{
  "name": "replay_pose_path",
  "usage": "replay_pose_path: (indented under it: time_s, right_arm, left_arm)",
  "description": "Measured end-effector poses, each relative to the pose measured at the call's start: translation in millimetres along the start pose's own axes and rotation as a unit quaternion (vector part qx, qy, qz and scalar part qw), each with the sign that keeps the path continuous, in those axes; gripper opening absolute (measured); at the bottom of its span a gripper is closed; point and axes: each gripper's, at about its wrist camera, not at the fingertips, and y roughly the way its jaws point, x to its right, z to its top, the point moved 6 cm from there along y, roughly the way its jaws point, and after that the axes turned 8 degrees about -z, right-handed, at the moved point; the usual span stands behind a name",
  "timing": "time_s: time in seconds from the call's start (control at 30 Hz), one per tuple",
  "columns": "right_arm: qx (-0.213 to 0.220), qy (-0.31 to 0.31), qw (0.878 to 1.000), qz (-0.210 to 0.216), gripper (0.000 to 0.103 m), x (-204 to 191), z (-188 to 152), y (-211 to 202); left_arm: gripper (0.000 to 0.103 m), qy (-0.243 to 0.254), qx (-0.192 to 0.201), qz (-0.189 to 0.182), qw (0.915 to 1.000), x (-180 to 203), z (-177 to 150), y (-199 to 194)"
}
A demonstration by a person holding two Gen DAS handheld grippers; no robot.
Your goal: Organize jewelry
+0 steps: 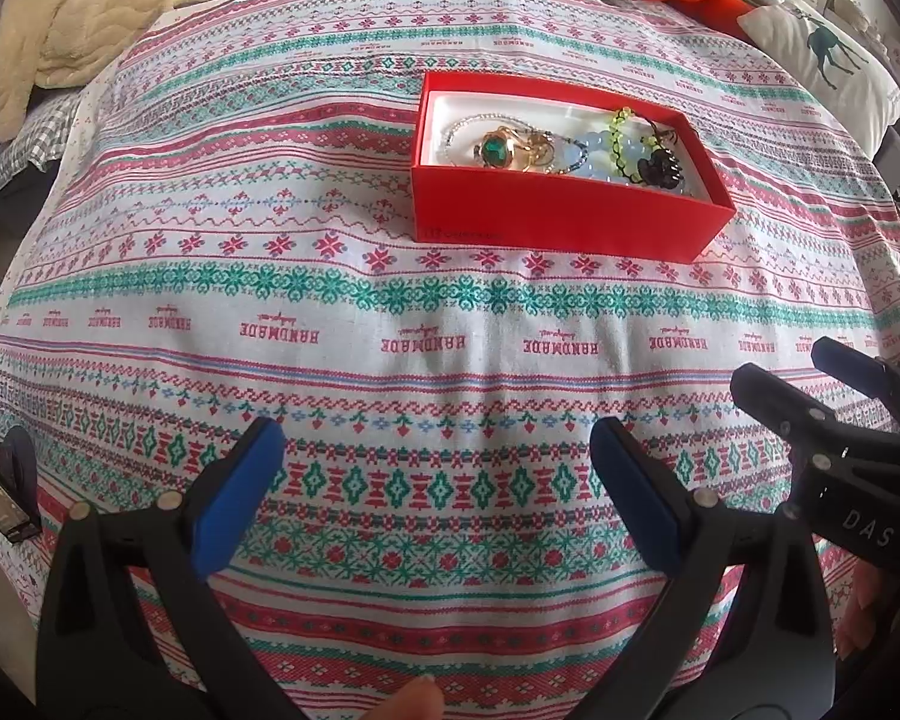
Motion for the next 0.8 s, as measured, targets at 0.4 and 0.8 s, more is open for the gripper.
replay_pose_path:
  time_s: [0.4, 0.8]
  right_arm:
    - [-0.001, 0.001, 1.000, 0.000, 0.086, -0.3, -0.5, 0.4]
    - [-0.004, 0.003, 1.000, 0.002, 0.086, -0.6, -2.0, 1.5]
  left_arm:
    - [0.102, 0.000, 0.000, 0.000, 1.0000, -0.3, -0.5, 0.2]
    - [0.102, 0.000, 0.000, 0.000, 1.0000, -0.5, -0.7, 0.3]
